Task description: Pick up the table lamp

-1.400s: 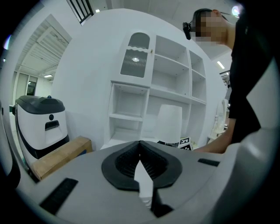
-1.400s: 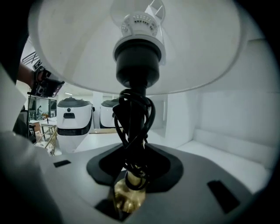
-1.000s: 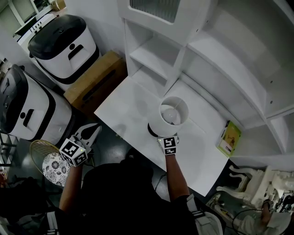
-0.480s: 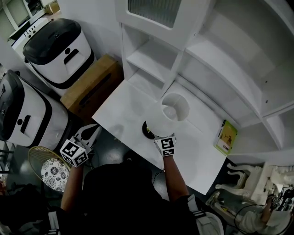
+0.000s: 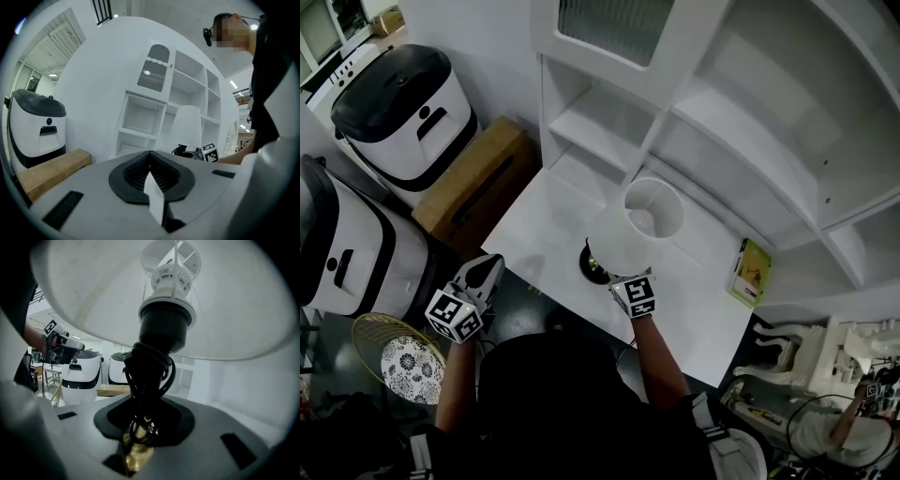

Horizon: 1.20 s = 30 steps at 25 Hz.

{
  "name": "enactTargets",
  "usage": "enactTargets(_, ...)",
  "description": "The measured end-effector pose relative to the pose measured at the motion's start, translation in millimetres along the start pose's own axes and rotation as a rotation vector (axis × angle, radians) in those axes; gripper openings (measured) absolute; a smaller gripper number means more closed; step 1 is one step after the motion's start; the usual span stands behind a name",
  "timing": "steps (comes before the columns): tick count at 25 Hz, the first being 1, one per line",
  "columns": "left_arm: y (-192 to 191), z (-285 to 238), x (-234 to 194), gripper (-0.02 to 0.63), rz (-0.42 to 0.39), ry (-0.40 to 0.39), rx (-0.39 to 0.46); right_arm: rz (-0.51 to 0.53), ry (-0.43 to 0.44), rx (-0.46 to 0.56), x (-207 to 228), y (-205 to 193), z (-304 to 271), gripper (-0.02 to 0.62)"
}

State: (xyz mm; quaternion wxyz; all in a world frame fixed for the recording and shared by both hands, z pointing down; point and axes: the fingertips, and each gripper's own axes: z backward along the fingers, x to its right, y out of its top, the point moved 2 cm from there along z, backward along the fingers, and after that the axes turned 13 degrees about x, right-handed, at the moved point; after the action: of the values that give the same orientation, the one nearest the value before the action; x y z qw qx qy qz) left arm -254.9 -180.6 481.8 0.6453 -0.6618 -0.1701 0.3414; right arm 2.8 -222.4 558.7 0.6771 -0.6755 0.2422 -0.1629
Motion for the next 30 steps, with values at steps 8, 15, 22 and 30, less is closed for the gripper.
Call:
enactTargets(8,2,1,-15,0.011,0.036,0.001,0.040,0.046,-0.015,0.004,6,37,-3,0.115)
enactTargets(15,6,6,-29,0.011,0.043,0.001,0.061,0.039,-0.063,0.024,14,69,-5,0.115)
enactTargets(22,-8,17,-43,0.011,0.081,0.028,0.050,0.047,-0.115,0.013,24,87,1,0.114)
enactTargets(30,-13,8,-45,0.011,0.088,0.011,0.045,0.056,-0.145,0.018,33,98,13,0.114)
